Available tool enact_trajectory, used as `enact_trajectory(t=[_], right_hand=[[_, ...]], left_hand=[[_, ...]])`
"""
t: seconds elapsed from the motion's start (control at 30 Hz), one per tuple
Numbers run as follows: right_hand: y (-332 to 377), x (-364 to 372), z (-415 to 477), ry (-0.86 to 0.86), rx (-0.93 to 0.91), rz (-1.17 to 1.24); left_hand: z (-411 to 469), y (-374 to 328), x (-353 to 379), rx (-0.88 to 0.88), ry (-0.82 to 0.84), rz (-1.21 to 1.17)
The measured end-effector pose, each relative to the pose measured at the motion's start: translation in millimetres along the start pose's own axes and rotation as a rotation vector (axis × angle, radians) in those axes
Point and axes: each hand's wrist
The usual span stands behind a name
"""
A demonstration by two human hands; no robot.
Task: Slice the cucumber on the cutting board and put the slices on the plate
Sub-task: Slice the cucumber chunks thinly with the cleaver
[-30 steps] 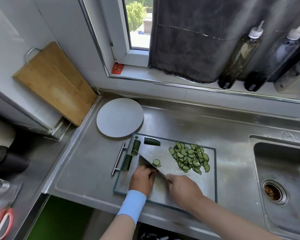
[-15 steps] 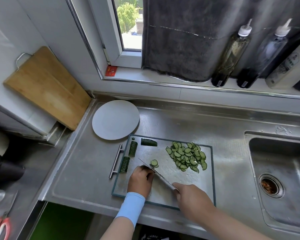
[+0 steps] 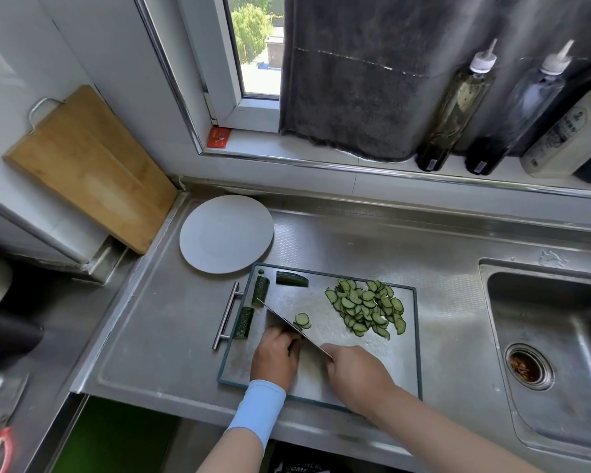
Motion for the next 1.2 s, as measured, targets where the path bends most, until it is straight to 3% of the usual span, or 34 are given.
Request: enact_trajectory(t=[0.43,0.8,1.2], right_hand=[[-18,-13,-33,-0.027,-0.013,-0.006],[-1,-5,-9,0.037,0.049,0.063],[-1,-6,-8,0.001,-0.012,0.019]], left_hand=[[3,-3,-3,-0.014,0.002,0.029],[0,0,1,-0.005,-0.031,-0.014],[-5,-1,3,-0.048,-0.078,0.001]])
Point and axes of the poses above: each hand's wrist, its own z-axis towards the middle knuckle, its own x-axis out of the palm, y = z × x, and after that the axes turned 13 degrees about -y, right-handed
